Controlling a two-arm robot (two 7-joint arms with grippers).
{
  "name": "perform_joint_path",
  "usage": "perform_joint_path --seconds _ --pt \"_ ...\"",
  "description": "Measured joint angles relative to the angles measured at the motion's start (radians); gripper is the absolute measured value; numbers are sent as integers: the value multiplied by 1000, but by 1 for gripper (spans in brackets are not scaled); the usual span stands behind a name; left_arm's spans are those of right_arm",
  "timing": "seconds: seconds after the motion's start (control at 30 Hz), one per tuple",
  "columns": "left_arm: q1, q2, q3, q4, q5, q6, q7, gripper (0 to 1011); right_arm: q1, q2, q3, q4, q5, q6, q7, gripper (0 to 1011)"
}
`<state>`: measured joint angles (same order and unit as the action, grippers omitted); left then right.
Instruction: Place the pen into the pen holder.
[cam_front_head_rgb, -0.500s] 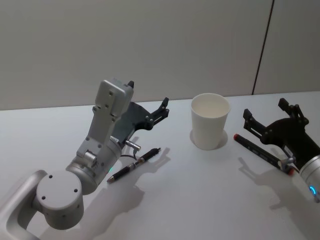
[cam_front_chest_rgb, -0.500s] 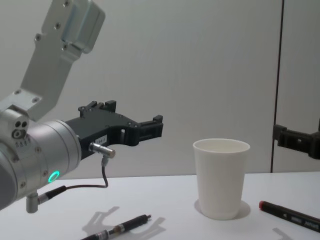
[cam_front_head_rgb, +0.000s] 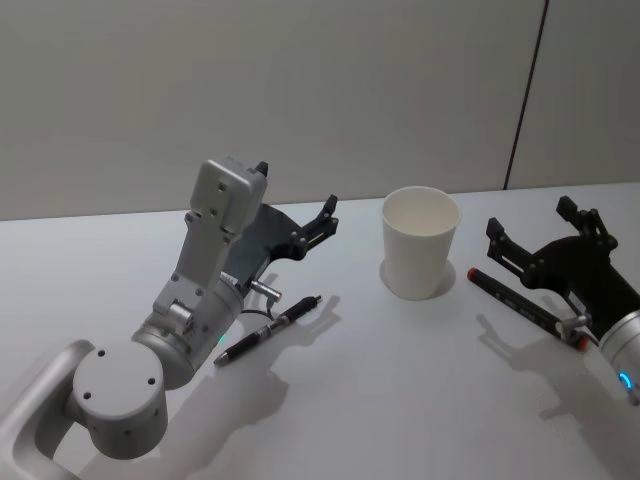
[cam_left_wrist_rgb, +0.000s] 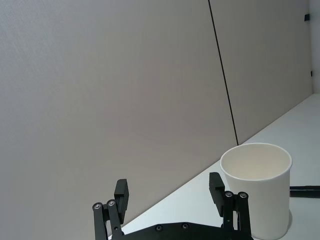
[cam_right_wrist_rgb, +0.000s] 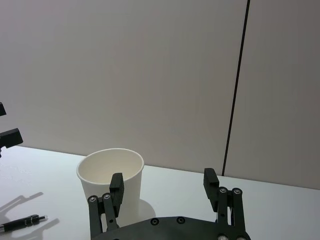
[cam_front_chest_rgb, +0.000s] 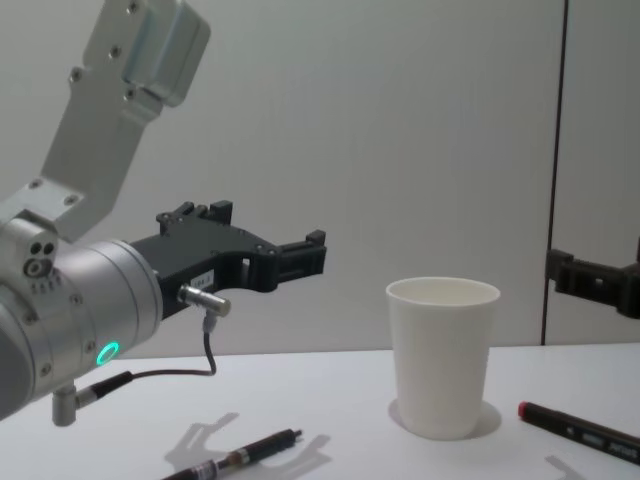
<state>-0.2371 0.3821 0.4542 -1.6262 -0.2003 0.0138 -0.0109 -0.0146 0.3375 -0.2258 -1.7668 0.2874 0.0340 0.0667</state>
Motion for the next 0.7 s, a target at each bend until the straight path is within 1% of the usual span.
perform_joint_path --seconds 0.7 --pt "0 0 0 0 0 0 0 1001 0 0 0 0 0 0 0 1001"
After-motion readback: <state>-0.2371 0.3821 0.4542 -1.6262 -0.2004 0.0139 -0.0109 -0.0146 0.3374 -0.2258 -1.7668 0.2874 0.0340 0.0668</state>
